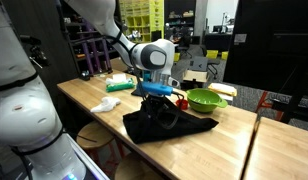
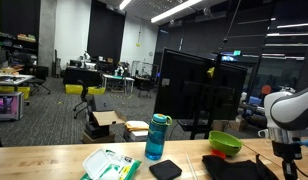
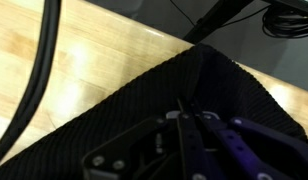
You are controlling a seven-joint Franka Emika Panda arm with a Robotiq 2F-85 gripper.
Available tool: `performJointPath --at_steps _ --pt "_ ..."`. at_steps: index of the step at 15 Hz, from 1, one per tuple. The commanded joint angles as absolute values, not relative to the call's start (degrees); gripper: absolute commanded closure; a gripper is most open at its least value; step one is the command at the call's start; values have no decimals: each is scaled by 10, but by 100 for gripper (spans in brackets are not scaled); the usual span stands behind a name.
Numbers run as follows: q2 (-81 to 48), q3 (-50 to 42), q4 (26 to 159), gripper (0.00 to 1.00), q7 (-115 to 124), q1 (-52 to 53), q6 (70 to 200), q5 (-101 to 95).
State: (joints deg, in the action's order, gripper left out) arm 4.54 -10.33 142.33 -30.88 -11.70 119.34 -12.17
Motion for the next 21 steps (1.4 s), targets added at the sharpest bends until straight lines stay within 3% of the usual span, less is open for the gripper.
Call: performJointPath --at_steps 1,21 --pt "98 -93 1459 99 -314 -93 1194 -127" --pt "164 -42 1496 99 -314 -5 1191 -118"
